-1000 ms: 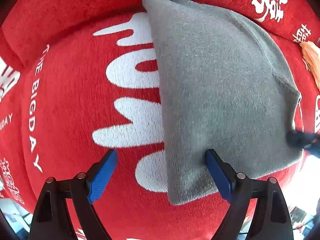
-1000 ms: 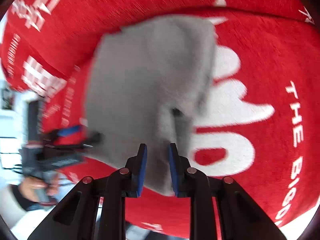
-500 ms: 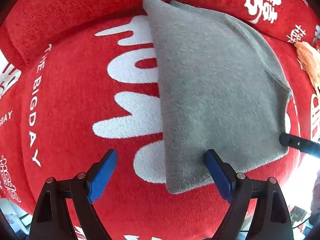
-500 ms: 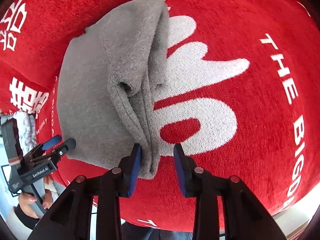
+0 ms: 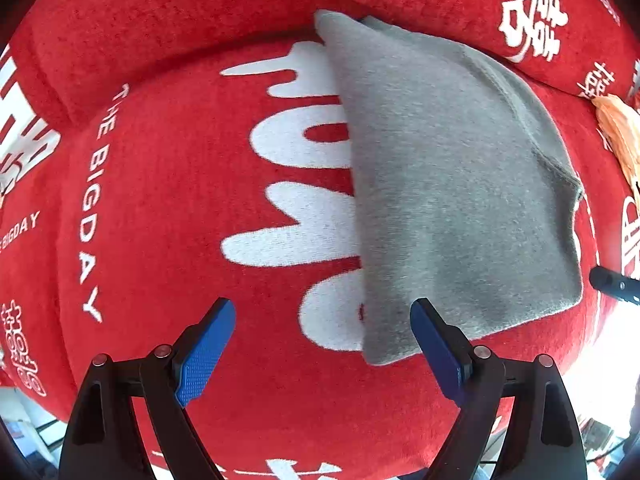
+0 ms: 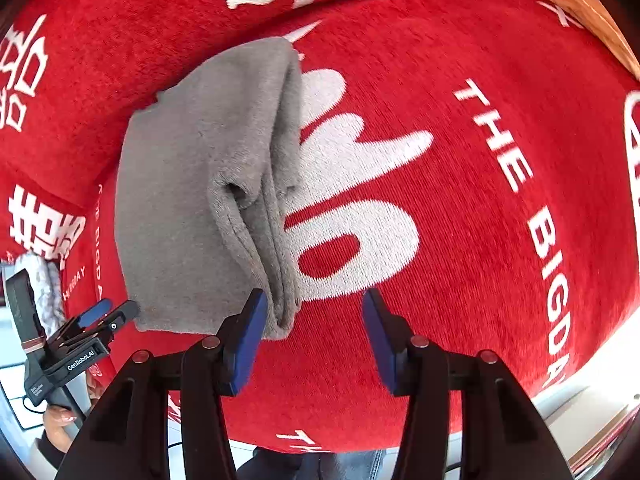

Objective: Fold small clothes
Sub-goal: 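Open the right gripper and withdraw both grippers from the folded sweater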

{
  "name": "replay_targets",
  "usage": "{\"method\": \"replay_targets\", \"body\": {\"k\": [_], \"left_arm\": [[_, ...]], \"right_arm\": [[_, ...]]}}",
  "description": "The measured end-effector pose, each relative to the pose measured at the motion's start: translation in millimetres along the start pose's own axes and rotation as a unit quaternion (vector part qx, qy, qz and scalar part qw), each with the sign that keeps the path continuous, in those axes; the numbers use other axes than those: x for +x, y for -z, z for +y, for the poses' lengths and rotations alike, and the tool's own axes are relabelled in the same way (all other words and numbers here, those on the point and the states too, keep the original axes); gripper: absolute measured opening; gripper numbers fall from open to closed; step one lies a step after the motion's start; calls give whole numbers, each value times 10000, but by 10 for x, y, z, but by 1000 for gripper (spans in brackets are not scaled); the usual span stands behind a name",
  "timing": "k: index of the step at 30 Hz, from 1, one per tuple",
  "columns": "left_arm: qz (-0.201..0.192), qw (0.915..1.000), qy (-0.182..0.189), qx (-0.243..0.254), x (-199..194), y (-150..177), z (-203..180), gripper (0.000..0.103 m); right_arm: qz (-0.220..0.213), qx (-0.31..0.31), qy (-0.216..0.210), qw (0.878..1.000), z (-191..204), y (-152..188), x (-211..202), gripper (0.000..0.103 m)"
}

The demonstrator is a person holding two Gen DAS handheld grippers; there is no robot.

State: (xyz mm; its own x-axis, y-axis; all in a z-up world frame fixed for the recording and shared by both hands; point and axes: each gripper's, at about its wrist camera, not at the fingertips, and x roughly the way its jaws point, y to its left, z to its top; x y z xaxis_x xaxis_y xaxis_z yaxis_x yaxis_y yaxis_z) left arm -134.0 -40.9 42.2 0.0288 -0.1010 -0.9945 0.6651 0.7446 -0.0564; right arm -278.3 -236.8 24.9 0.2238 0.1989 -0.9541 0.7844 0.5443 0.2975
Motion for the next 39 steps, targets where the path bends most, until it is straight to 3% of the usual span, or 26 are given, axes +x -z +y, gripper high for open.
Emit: {"method": "replay_targets", "body": {"k": [9, 14, 16, 17, 19, 28, 32, 39], "left_arm": [[-40, 9999, -13, 157, -38, -54, -48, 90], [-23, 9997, 239, 47, -62, 14, 4, 90], [-161, 9998, 125, 8, -99, 47, 47, 103], [-203, 9997, 114, 21, -119, 67, 55, 103], [-202, 9997, 115, 42, -123, 90, 78, 103], [-121, 9998, 112, -107, -28, 37, 213, 103], [126, 9996, 77, -250, 40, -27, 227, 103], [113, 9988, 122, -462, 2, -295, 103, 103]], "right_arm": [[-113, 134, -42, 9998, 80, 152, -71, 65], [-197, 188, -96, 9996, 162, 259, -87, 68], [-223, 190, -94, 9995, 188, 311, -86, 68], [-235, 199, -94, 9995, 199, 334, -83, 69], [-250, 217, -118, 9994, 225, 374, -61, 85], [-90, 175, -100, 9998, 294, 417, 66, 85], [20, 97, -160, 9998, 280, 302, 103, 85], [-38, -193, -258, 9995, 273, -222, -24, 85]]}}
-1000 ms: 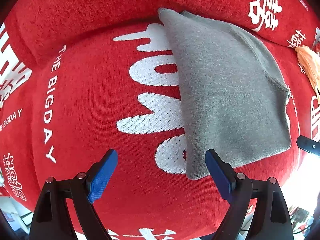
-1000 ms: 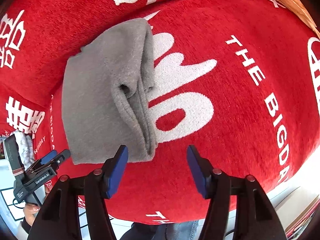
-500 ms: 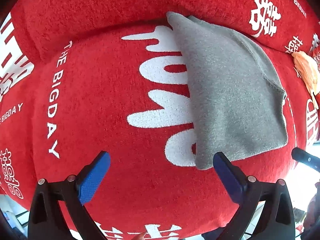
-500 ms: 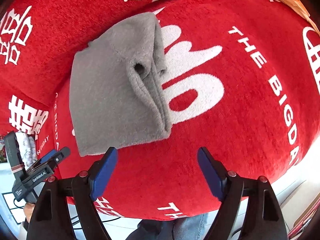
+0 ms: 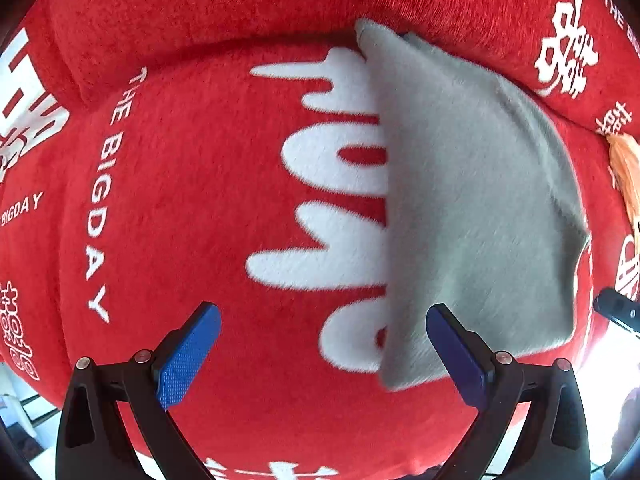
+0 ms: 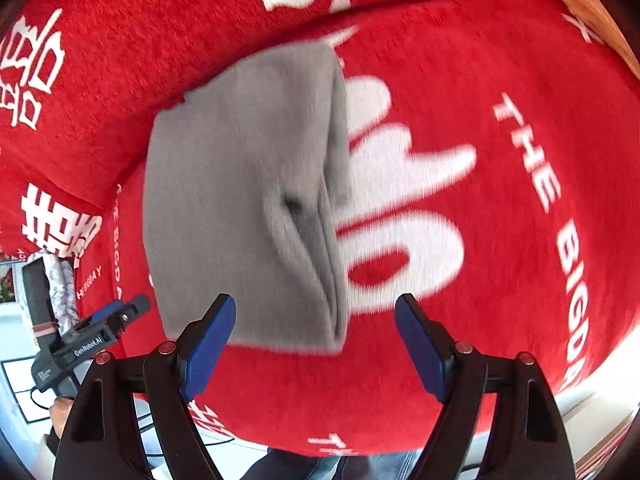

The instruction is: Fold small clothes

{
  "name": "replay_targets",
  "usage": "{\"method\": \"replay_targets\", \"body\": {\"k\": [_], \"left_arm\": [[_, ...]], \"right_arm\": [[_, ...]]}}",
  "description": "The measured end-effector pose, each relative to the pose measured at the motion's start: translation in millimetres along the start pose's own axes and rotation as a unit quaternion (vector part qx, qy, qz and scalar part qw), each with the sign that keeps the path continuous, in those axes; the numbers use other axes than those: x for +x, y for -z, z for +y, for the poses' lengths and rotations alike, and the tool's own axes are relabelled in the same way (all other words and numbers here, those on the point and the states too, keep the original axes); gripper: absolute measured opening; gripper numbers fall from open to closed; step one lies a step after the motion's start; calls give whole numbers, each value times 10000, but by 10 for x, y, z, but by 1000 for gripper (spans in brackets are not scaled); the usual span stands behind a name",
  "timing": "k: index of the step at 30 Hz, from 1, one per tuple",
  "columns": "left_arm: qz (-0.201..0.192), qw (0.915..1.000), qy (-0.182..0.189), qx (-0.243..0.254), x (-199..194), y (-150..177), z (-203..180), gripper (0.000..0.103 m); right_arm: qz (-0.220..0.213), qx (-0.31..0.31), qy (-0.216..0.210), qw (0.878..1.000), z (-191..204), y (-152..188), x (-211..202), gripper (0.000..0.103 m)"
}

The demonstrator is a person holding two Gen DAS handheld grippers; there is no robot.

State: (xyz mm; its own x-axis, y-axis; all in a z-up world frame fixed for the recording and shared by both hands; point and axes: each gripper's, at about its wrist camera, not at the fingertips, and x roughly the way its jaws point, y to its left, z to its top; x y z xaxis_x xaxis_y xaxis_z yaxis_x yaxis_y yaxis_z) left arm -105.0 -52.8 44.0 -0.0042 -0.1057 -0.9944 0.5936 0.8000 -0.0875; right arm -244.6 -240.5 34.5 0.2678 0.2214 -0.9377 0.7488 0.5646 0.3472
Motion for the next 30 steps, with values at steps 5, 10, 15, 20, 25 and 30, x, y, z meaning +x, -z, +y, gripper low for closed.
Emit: {"method": "replay_targets", "body": {"k": [5, 10, 15, 20, 25, 30], "left_arm": [[-58, 9999, 27, -102, -47, -200, -108, 103], [-73, 9998, -15, -163, -52, -360, -209, 103], [-53, 9998, -20, -186, 4, -481, -279, 103], [-184, 9990, 292, -284, 12, -658, -259, 103], [-36, 9965, 754, -372, 172, -851, -213, 103], [183, 9952, 931, -238, 411, -936, -268, 103]], "right_arm": [[33, -128, -50, 9999, -26, -354, -35, 85], [128, -198, -162, 9996, -51, -608, -14, 85], [268, -108, -297, 9991, -140, -768, 96, 85], [340, 64, -516, 9981, -276, -896, 156, 85], [381, 327, -885, 9948, -435, -1059, 254, 85], [537, 472, -1555, 9852, -477, -1147, 420, 85]]}}
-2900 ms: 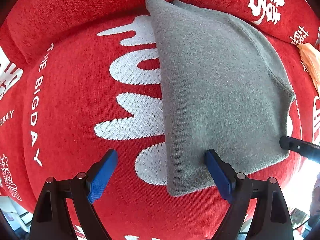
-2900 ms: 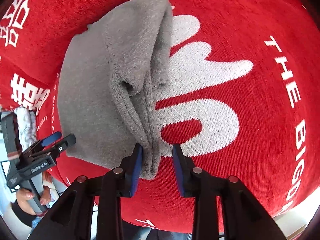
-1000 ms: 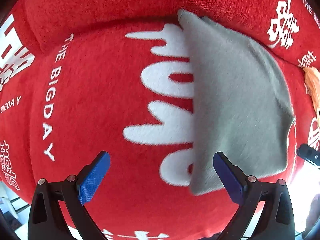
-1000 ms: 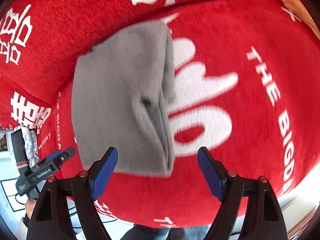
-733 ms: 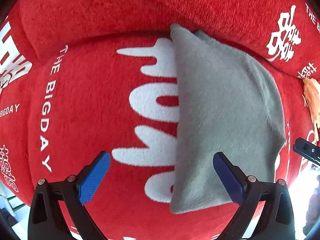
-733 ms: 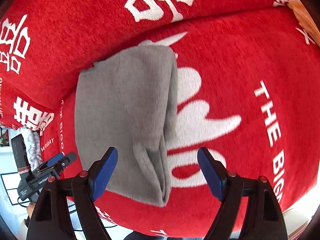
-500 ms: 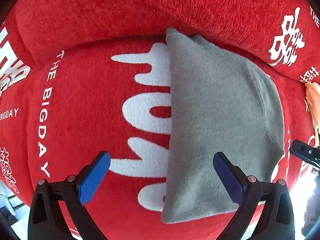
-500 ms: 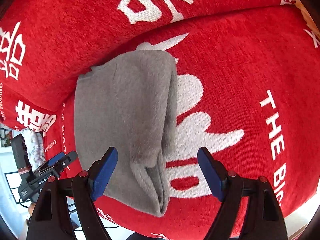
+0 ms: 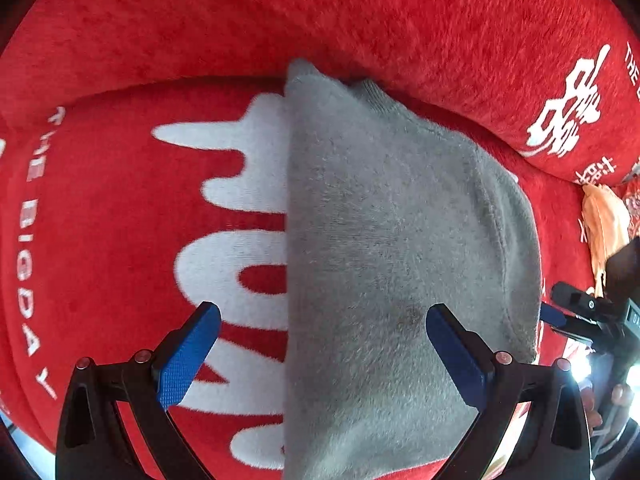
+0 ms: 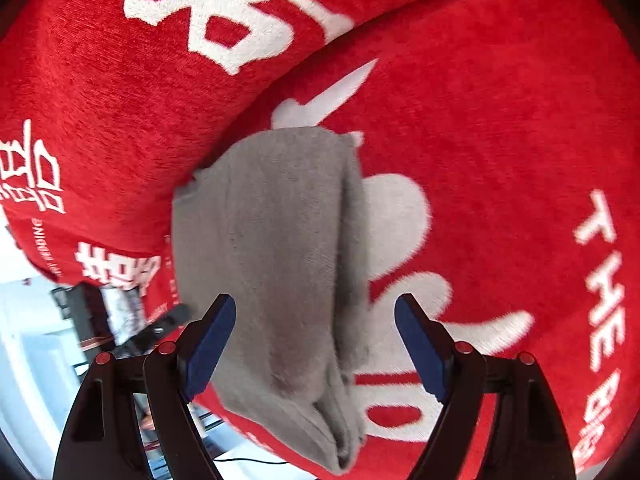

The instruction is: Fold small clothes

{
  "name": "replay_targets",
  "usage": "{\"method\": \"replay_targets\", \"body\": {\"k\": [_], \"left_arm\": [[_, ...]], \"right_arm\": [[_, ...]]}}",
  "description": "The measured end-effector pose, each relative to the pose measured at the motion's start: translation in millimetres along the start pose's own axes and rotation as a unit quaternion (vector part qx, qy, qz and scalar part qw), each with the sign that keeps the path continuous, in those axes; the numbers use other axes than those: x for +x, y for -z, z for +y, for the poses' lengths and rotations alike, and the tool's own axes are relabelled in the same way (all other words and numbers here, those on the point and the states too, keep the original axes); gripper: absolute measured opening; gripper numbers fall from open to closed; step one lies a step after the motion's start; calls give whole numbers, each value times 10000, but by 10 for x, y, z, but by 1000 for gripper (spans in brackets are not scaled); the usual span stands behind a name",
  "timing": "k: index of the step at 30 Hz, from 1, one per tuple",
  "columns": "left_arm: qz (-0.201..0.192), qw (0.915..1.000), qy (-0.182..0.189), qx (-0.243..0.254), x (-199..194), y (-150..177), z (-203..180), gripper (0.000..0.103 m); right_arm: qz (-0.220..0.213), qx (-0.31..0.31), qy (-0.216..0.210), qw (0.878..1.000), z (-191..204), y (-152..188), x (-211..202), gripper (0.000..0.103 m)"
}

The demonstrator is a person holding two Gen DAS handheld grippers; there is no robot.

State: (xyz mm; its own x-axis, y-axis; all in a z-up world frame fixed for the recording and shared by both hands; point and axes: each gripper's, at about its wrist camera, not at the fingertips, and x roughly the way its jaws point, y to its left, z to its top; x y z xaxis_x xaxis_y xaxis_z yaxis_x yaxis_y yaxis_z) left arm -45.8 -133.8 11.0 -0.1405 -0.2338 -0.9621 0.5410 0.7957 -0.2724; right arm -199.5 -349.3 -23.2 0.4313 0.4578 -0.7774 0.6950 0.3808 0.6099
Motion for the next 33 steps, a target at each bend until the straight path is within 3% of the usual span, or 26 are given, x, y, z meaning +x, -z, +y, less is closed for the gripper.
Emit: {"method": "replay_targets", "body": {"k": [8, 14, 19, 25, 29, 31, 33], "left_arm": [[142, 9996, 230, -93, 167, -9, -55, 103], [150, 9987, 475, 61, 260, -46, -89, 103], [181, 9979, 578, 238, 362, -110, -161, 103], [332, 9970, 616, 331, 425, -230, -222, 103], [334, 9966, 636, 412, 401, -215, -267, 103], [189, 9967, 620, 493, 348, -188, -320, 93], [11, 9970, 600, 485, 284, -159, -325, 80]], "right_arm": [[361, 85, -179, 9992, 54, -157, 338, 85], [551, -743, -478, 9946, 319, -171, 331, 85], [620, -708, -438, 9946, 9, -191, 226, 85], [836, -565, -1225, 9873, -61, -226, 356, 85], [816, -664, -1268, 9863, 74, -218, 546, 85], [729, -488, -1218, 9887, 165, -212, 641, 85], [633, -263, -1032, 9923, 131, -183, 616, 67]]}}
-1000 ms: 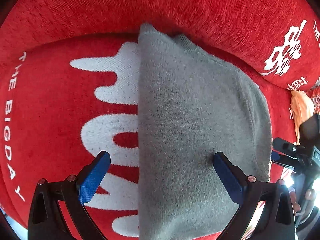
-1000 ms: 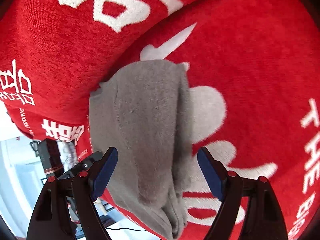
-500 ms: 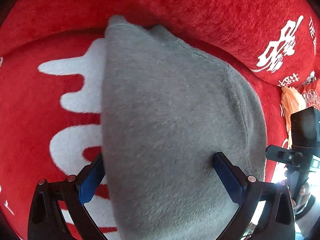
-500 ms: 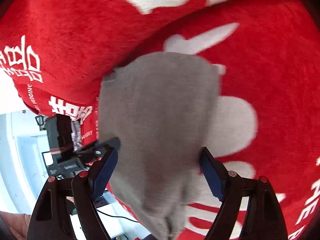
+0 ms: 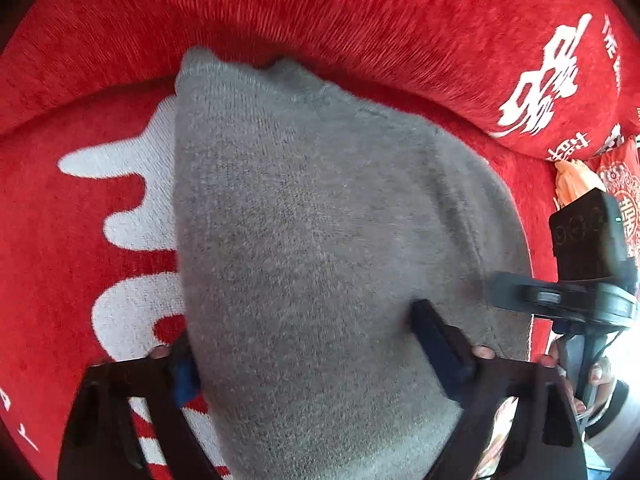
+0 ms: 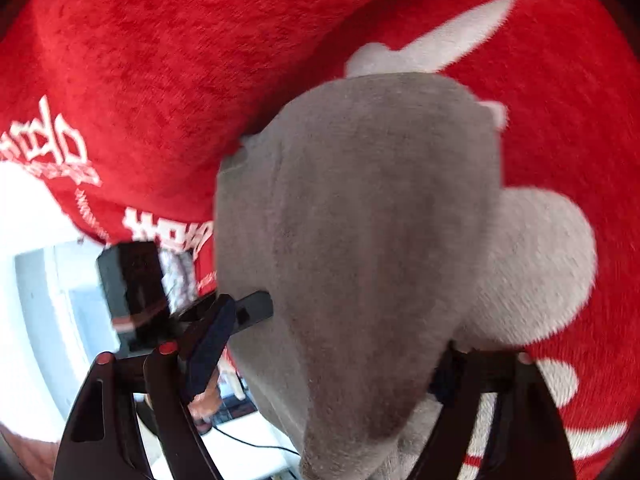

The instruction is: Fold small clothes

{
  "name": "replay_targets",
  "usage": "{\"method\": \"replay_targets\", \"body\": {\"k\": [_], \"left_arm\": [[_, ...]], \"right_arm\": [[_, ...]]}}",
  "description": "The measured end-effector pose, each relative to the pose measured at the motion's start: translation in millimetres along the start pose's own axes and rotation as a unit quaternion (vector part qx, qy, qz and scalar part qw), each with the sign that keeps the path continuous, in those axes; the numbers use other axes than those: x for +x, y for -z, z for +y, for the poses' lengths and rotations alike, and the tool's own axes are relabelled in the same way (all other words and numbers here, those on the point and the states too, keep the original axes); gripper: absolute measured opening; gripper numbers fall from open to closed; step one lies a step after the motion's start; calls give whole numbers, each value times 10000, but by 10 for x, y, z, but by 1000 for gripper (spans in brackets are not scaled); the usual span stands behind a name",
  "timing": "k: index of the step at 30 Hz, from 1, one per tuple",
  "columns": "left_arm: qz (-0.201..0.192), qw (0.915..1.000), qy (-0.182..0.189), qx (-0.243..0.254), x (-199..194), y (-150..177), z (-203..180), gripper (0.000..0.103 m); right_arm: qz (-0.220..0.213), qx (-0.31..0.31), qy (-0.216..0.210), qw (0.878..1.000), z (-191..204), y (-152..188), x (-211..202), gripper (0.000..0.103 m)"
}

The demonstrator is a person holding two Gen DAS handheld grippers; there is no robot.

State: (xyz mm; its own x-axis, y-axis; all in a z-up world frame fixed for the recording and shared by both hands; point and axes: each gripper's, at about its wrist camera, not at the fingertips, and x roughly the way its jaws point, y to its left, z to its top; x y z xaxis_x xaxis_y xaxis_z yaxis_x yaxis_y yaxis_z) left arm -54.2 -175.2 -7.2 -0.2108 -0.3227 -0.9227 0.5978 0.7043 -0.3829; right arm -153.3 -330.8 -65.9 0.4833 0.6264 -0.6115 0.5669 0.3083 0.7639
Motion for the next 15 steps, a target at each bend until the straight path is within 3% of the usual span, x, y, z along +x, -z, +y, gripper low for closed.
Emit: {"method": "replay_targets", "body": {"k": [1, 4, 15], "left_arm": [[-93, 9999, 23, -34, -45, 26, 8, 71], [-257, 9993, 217, -169, -209, 85, 63, 51], [-560, 9960, 700, 21, -915, 434, 88, 48]], "right_arm": [[-8, 78, 94, 9999, -18, 5, 7, 38], [-85, 265, -136, 9995, -50, 82, -23, 35], [-244, 324, -987, 9943, 418, 496, -268, 35]]}}
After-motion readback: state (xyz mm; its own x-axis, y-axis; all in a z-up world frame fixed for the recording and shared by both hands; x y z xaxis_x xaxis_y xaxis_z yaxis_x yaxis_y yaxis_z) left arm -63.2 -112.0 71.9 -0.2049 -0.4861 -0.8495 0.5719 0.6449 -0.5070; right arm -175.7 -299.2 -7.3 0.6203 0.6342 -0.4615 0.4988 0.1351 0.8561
